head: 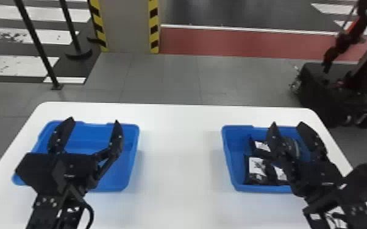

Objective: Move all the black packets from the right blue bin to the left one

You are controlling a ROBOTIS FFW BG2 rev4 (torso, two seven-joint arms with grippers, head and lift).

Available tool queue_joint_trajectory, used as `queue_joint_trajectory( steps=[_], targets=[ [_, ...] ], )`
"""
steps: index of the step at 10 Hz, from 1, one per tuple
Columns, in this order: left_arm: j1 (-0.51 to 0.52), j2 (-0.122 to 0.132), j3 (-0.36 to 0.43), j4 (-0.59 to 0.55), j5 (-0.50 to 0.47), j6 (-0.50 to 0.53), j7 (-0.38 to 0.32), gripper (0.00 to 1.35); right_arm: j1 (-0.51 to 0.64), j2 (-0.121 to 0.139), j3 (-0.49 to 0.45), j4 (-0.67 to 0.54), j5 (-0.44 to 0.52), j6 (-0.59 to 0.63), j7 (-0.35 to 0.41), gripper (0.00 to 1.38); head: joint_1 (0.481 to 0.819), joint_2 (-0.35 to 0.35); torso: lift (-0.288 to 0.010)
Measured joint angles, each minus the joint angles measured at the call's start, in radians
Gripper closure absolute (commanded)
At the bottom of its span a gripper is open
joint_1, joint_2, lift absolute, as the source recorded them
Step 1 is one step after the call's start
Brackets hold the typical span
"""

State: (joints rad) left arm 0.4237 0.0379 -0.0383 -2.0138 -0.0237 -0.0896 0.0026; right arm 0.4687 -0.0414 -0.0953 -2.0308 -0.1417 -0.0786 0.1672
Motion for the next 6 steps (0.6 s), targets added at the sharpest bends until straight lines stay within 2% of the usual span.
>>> queue_joint_trajectory(
  steps=[6],
  targets=[
    [-0.002,0.000,0.003,0.000,-0.003,0.001,-0.012,0.13,0.008,-0.004,-0.003,-0.006,0.029,0.000,0.000,0.50,0.695,-0.051,-0.110]
  ],
)
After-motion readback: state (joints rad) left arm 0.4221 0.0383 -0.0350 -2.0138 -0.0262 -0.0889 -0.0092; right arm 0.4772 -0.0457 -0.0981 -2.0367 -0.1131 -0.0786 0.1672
